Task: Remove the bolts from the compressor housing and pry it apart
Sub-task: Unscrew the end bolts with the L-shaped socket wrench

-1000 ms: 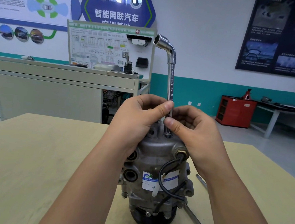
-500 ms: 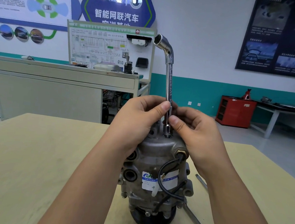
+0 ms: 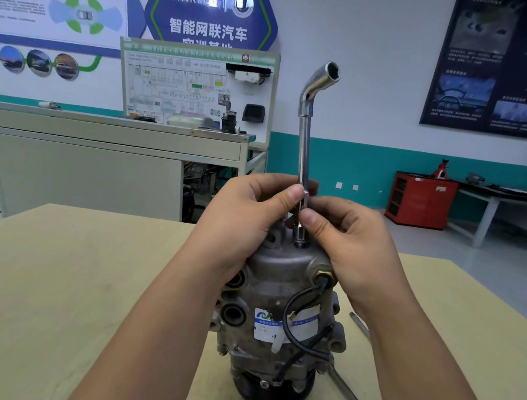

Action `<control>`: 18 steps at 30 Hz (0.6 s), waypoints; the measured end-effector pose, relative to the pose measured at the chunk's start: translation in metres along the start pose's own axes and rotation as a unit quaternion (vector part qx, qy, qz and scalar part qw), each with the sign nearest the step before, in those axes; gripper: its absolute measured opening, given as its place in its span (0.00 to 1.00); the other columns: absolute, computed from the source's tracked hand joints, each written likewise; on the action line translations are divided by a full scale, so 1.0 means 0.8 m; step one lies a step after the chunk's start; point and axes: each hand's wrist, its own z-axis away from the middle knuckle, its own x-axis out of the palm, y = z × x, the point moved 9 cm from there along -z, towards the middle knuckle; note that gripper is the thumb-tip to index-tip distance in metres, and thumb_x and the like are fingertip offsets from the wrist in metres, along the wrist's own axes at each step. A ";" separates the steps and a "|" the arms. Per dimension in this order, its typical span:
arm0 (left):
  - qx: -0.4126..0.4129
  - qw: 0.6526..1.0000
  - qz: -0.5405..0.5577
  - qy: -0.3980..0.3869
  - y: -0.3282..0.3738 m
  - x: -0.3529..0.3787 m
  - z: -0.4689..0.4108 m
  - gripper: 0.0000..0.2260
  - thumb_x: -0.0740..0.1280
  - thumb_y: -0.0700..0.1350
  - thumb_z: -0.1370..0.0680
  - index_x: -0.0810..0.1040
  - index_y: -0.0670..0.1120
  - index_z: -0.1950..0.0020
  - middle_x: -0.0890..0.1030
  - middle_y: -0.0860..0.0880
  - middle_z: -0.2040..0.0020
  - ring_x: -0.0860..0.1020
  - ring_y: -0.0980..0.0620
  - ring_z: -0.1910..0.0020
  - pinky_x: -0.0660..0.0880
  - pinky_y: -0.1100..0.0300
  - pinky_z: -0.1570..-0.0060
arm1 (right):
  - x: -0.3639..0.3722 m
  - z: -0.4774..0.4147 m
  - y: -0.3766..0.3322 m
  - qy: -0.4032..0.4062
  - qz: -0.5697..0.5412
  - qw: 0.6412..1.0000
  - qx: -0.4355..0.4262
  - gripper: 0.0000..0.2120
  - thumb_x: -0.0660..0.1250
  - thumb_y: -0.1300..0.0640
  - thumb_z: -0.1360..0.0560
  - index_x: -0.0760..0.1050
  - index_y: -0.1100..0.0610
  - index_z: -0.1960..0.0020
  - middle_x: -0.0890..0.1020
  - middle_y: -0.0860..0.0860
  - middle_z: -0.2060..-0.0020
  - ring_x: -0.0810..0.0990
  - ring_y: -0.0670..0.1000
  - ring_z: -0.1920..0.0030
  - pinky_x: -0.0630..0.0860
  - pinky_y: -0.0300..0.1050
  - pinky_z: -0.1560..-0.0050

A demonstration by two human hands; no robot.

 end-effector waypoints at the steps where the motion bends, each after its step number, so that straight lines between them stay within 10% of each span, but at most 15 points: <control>1: 0.002 1.000 -0.002 -0.003 0.000 0.000 0.000 0.09 0.66 0.40 0.22 0.84 0.50 0.54 0.86 0.48 0.55 0.83 0.50 0.50 0.77 0.51 0.43 | 0.000 0.000 0.000 -0.001 0.000 1.000 0.002 0.12 0.67 0.62 0.25 0.80 0.45 0.57 0.85 0.43 0.59 0.83 0.42 0.55 0.78 0.36 0.53; 18: 0.011 0.999 -0.038 0.023 0.003 -0.005 -0.001 0.13 0.71 0.52 0.33 0.83 0.47 0.52 0.85 0.48 0.55 0.83 0.49 0.51 0.77 0.48 0.42 | 0.000 0.000 0.001 0.000 0.002 1.000 0.004 0.09 0.69 0.61 0.27 0.79 0.47 0.58 0.84 0.43 0.61 0.82 0.41 0.58 0.76 0.32 0.56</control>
